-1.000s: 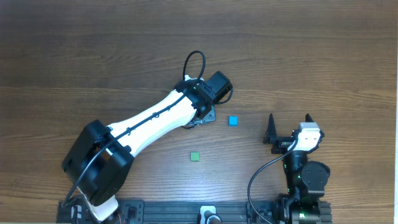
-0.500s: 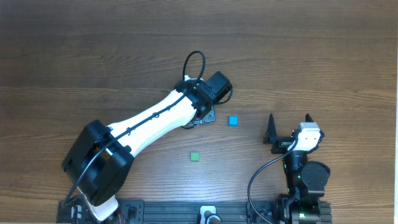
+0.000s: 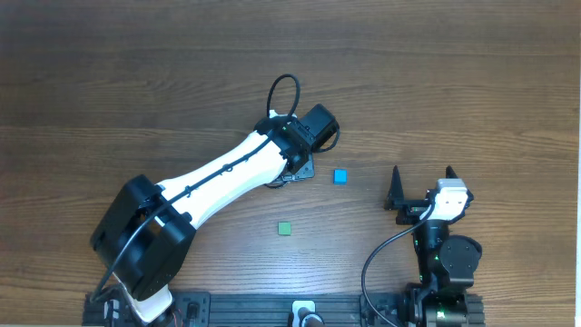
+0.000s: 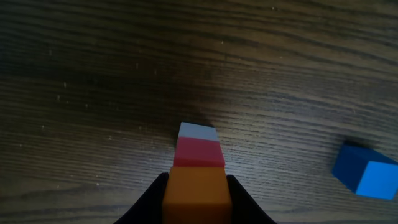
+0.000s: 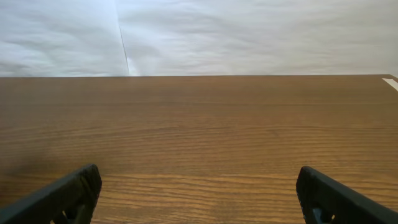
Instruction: Stack Cubes
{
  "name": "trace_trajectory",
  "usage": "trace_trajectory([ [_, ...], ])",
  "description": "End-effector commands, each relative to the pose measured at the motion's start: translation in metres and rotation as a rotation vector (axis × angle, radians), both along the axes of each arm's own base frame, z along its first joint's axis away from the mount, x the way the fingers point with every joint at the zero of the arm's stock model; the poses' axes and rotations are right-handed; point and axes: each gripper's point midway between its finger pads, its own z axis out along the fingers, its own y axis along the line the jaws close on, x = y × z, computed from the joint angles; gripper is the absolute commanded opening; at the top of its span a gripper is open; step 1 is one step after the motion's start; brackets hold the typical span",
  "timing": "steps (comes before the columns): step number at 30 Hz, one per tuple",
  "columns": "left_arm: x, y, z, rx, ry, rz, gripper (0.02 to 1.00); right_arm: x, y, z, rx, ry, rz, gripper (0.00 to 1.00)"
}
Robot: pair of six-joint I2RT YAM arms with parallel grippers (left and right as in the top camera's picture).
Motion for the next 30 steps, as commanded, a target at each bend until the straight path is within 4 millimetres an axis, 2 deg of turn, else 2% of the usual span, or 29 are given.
trace_trajectory([
  [1, 0.0006, 0.0063, -0.0079, 0.032, 0.003, 0.02, 0.198, 0.0, 0.0004, -0.0018, -0.007, -0.003, 0.006, 0.993],
  [10, 0.0001, 0.0066, -0.008, 0.034, 0.005, 0.02, 0.235, 0.0, 0.0005, -0.0018, -0.007, -0.003, 0.006, 0.993],
  [20, 0.0, 0.0067, -0.008, 0.034, 0.005, 0.02, 0.336, 0.0, 0.0004, -0.0018, -0.007, -0.003, 0.006, 0.991],
  [27, 0.0001, 0.0066, -0.008, 0.034, 0.004, 0.02, 0.349, 0.0, 0.0005, -0.0018, -0.007, -0.003, 0.006, 0.993],
  [28, 0.0002, 0.0067, -0.008, 0.034, 0.004, 0.02, 0.367, 0.0, 0.0005, -0.0018, -0.007, -0.003, 0.006, 0.991],
  [30, 0.0007, 0.0071, -0.0079, 0.036, 0.002, 0.021, 0.546, 0.0, 0.0005, -0.0018, -0.007, -0.003, 0.006, 0.993],
])
